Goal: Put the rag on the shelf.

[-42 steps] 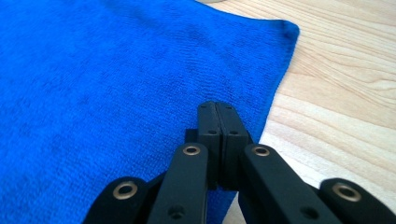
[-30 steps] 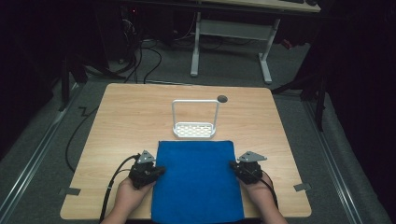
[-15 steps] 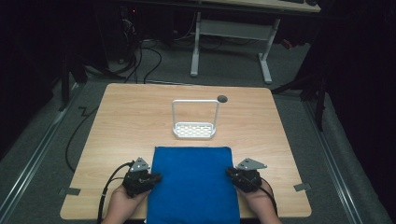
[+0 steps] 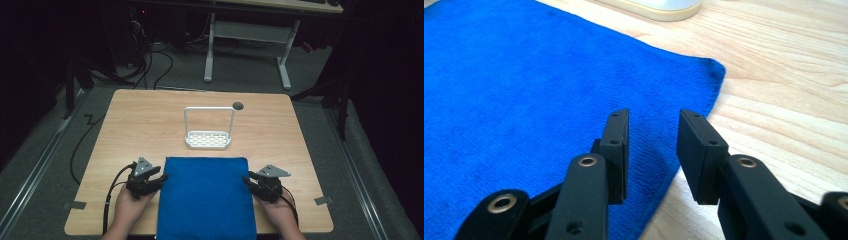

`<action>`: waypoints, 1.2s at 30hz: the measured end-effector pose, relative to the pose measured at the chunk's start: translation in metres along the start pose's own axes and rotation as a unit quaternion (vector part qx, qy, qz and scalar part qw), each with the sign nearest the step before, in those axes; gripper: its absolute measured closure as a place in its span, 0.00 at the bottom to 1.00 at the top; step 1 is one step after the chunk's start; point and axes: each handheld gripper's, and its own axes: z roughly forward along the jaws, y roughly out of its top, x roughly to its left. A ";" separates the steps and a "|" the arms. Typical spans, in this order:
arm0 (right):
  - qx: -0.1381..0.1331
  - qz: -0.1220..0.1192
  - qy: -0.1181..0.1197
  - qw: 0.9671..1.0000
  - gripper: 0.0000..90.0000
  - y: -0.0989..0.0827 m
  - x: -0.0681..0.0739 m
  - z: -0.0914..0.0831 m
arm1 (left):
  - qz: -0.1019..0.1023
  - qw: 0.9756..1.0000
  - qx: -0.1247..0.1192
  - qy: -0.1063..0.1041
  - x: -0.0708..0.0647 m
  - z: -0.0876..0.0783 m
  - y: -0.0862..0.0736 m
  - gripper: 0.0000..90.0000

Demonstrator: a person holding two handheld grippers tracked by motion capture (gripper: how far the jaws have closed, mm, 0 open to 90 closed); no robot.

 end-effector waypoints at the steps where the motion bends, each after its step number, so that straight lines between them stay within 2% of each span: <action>1: -0.001 -0.006 -0.001 1.000 0.73 0.000 -0.001 0.000 | -0.009 1.000 0.000 -0.002 0.002 0.002 0.001 0.60; 4: -0.002 -0.009 -0.003 1.000 0.70 0.001 -0.002 -0.002 | -0.029 0.999 0.015 0.001 0.008 0.010 0.004 0.60; 6: -0.004 -0.012 -0.001 1.000 0.68 0.001 -0.004 -0.003 | -0.030 0.999 0.013 0.012 0.010 0.015 0.005 0.64; 11: -0.005 -0.007 0.002 1.000 0.64 0.003 -0.007 -0.004 | -0.032 0.999 0.022 0.004 0.012 0.028 0.014 0.62; 15: -0.004 -0.009 0.004 1.000 0.62 0.002 -0.007 -0.003 | -0.045 0.999 0.019 -0.003 0.018 0.039 0.023 0.61; 17: -0.005 -0.010 0.005 1.000 0.62 0.002 -0.008 -0.003 | -0.047 0.999 0.025 -0.002 0.020 0.046 0.027 0.62; 22: -0.007 -0.007 0.014 1.000 0.62 0.002 -0.011 -0.003 | -0.061 0.998 0.029 0.007 0.025 0.054 0.029 0.72; 25: -0.007 -0.007 0.014 1.000 0.62 0.002 -0.012 -0.002 | -0.045 0.998 0.029 0.021 0.021 0.054 0.029 0.77; 28: -0.007 -0.005 0.010 1.000 0.60 0.002 -0.013 0.000 | -0.015 0.999 0.030 0.028 0.014 0.055 0.028 0.84; 30: -0.011 0.002 0.005 1.000 0.59 0.003 -0.015 0.002 | -0.002 0.999 0.030 0.029 0.011 0.055 0.027 0.89; 33: -0.011 0.019 0.003 1.000 0.61 0.006 -0.017 0.006 | -0.002 0.999 0.031 0.020 0.012 0.054 0.027 0.94; 36: -0.007 0.018 -0.004 1.000 0.62 0.013 -0.017 0.012 | -0.008 0.999 0.030 0.010 0.013 0.054 0.026 0.96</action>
